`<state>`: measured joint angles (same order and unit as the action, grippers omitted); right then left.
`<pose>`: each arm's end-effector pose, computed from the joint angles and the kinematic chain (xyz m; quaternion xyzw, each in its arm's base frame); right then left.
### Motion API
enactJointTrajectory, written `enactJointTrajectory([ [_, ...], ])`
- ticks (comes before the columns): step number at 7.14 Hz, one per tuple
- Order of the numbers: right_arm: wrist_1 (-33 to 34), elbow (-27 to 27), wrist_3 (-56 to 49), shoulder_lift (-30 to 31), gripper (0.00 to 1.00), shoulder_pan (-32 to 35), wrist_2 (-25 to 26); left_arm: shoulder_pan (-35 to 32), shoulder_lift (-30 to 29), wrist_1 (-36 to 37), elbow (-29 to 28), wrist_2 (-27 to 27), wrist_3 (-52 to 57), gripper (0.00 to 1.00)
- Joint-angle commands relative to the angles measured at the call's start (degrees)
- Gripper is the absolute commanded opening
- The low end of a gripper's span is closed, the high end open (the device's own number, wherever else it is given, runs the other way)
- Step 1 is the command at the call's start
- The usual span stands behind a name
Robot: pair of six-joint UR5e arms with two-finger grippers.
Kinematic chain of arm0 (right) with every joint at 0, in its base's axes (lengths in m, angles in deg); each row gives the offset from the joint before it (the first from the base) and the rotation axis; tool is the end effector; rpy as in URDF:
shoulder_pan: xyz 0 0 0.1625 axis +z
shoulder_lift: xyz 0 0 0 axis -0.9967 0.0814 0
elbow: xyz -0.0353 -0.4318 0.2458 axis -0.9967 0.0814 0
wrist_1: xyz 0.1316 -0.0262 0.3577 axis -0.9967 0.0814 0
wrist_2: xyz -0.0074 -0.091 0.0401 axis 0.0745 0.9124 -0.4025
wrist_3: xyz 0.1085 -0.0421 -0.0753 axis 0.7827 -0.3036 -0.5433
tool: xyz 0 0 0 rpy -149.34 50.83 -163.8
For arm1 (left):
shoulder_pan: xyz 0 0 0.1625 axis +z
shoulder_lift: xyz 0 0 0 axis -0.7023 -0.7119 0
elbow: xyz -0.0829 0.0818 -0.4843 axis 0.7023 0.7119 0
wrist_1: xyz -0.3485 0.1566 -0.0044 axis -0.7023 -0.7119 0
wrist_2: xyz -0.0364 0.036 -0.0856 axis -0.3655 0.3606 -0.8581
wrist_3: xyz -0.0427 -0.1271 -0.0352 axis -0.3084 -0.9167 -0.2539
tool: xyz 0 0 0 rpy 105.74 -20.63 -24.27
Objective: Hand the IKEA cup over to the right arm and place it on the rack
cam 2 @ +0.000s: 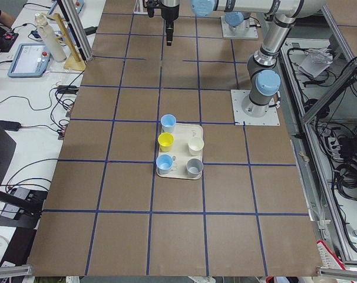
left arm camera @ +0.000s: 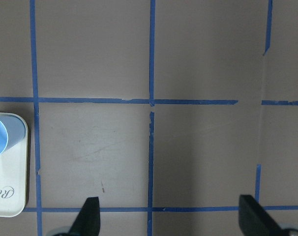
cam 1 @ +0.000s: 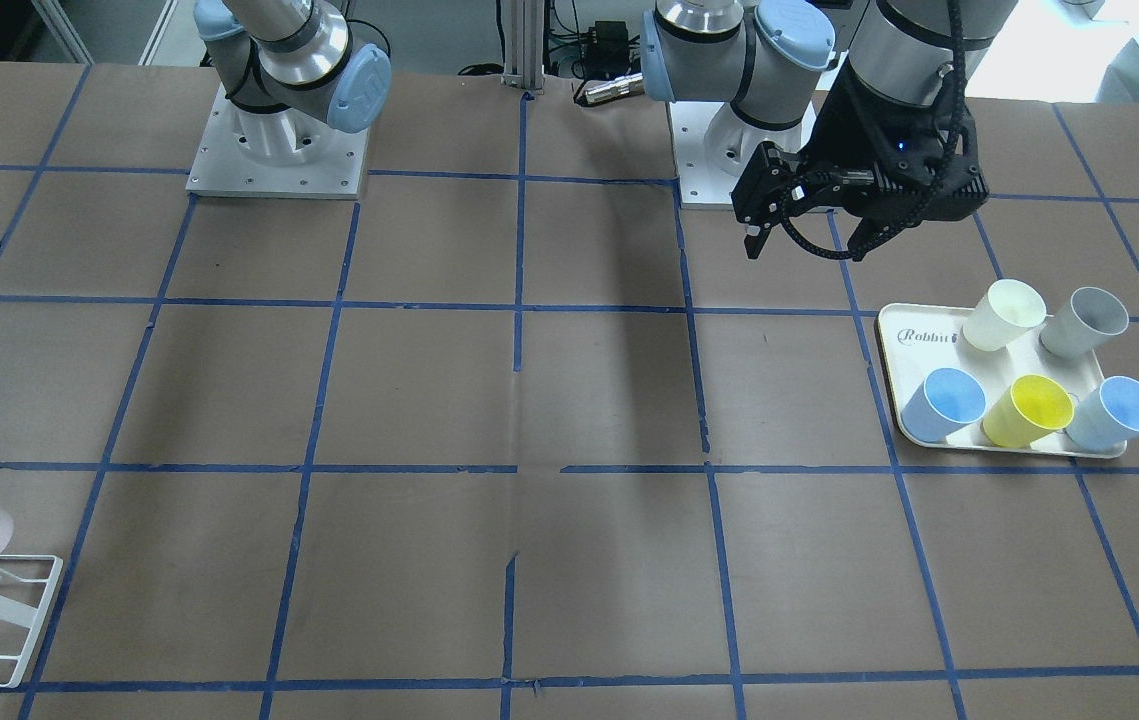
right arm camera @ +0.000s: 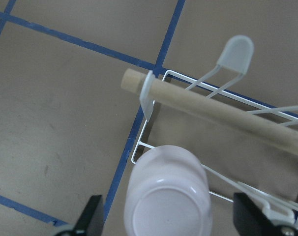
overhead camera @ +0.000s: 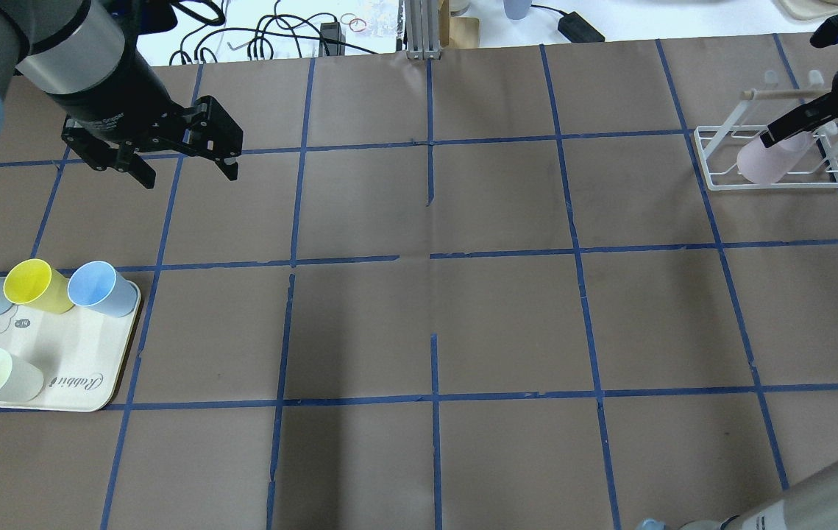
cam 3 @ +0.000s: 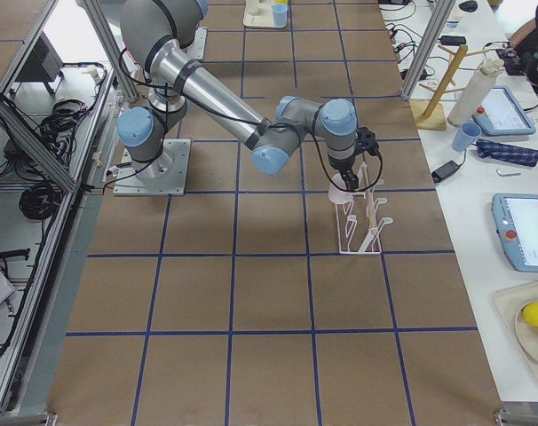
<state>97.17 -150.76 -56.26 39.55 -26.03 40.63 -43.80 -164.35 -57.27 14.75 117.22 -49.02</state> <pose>-0.1785 -0.6226 0.3677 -0.1768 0.9742 -0.1369 0.0311 -0.1267 -0.4494 0.5367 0.0149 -0.9994 0.0241 0.0207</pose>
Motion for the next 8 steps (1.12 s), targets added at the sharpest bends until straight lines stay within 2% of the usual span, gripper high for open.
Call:
enactJointTrajectory([
  [1,-1.0,0.1,2.2,1.1,1.00,0.0,1.2,0.1,0.1,0.0,0.0,0.1,0.0,1.00],
  [2,-1.8,0.0,3.7,2.7,1.00,0.1,2.7,0.1,0.0,0.1,0.0,0.0,0.0,1.00],
  [3,-7.4,0.0,4.1,5.6,1.00,0.1,3.0,0.1,0.0,0.1,0.0,0.1,0.0,1.00],
  [6,-26.0,-0.9,17.2,19.8,1.00,1.1,3.1,0.2,-0.1,0.3,0.1,0.1,0.0,1.00],
  [7,-30.4,-1.1,21.6,23.0,1.00,3.0,3.2,0.3,0.2,0.3,0.1,0.1,0.0,1.00],
  [8,-31.2,-1.1,29.8,24.7,1.00,7.4,5.0,0.3,0.2,0.3,0.1,0.1,0.1,1.00],
])
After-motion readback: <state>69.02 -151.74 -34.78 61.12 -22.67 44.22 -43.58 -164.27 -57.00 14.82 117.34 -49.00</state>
